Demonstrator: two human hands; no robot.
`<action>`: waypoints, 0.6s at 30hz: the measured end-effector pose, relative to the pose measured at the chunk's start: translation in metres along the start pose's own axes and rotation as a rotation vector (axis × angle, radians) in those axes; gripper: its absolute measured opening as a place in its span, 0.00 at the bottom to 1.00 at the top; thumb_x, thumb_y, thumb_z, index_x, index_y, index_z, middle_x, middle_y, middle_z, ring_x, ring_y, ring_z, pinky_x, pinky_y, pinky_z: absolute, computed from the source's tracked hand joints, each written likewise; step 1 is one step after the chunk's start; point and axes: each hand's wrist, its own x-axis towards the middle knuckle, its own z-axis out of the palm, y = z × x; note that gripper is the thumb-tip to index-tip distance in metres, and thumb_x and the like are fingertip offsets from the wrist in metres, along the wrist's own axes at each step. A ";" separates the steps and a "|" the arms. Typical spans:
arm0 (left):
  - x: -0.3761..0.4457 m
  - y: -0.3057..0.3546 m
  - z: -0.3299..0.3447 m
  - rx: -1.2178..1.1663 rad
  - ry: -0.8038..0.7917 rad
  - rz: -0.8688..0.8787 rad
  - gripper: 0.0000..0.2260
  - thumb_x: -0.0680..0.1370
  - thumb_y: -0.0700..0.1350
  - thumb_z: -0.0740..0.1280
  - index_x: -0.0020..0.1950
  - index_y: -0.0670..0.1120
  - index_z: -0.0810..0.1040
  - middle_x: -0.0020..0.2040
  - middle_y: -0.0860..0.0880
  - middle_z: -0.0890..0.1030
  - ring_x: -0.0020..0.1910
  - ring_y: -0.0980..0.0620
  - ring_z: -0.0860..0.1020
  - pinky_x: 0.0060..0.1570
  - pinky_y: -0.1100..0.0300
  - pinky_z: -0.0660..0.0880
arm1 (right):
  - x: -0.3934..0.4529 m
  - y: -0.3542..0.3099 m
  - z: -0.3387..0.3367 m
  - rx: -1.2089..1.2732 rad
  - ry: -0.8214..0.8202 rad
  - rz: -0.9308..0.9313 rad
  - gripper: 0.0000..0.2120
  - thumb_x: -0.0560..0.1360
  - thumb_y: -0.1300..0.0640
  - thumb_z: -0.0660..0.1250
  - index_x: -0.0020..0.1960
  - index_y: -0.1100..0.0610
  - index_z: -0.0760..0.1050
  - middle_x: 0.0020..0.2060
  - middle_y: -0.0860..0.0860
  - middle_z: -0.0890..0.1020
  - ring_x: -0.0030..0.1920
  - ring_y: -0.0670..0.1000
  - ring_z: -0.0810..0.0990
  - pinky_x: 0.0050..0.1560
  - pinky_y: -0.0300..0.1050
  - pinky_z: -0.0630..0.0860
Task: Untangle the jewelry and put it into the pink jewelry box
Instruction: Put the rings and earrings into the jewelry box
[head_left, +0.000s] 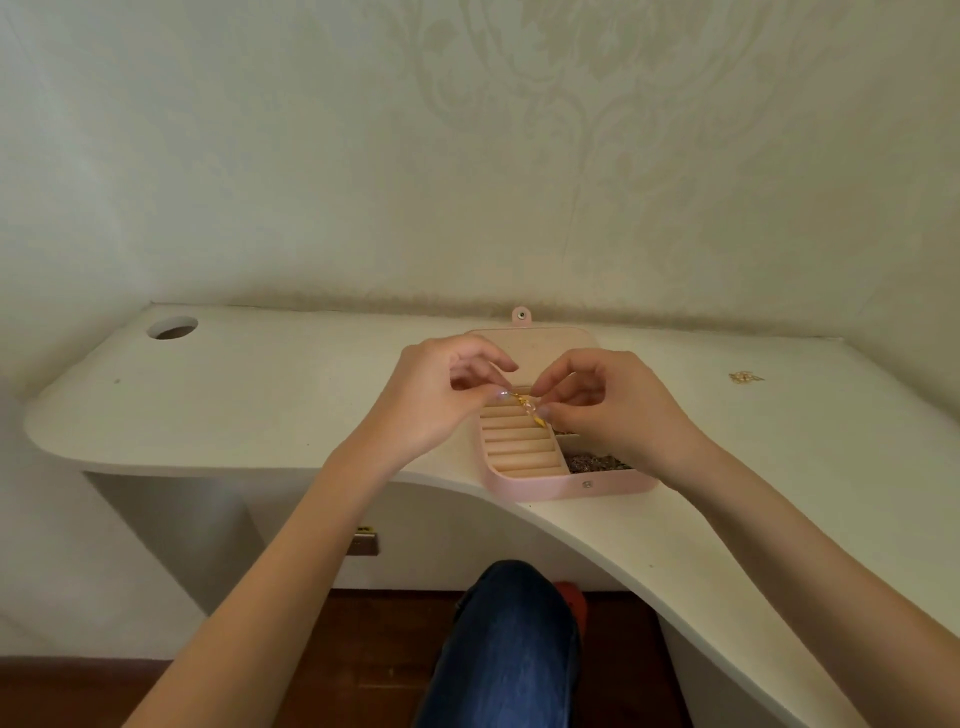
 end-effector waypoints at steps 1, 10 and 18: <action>-0.001 -0.002 0.000 0.026 -0.008 0.005 0.10 0.71 0.35 0.72 0.46 0.49 0.81 0.38 0.53 0.84 0.40 0.56 0.82 0.48 0.64 0.77 | 0.000 0.001 0.002 -0.029 0.009 -0.004 0.07 0.69 0.64 0.73 0.41 0.52 0.80 0.36 0.50 0.84 0.36 0.45 0.79 0.40 0.31 0.73; -0.004 -0.014 -0.002 0.260 -0.084 0.058 0.06 0.73 0.40 0.70 0.44 0.52 0.83 0.41 0.55 0.84 0.43 0.64 0.79 0.48 0.72 0.72 | 0.001 0.005 0.007 -0.205 0.001 -0.062 0.08 0.71 0.60 0.71 0.42 0.47 0.79 0.35 0.42 0.81 0.40 0.42 0.78 0.44 0.36 0.75; 0.002 -0.013 -0.002 0.337 -0.139 0.093 0.08 0.70 0.36 0.72 0.41 0.50 0.84 0.35 0.62 0.78 0.39 0.67 0.75 0.40 0.77 0.67 | 0.001 0.011 0.012 -0.257 -0.010 -0.090 0.08 0.71 0.58 0.70 0.41 0.45 0.80 0.36 0.43 0.83 0.41 0.41 0.80 0.50 0.47 0.78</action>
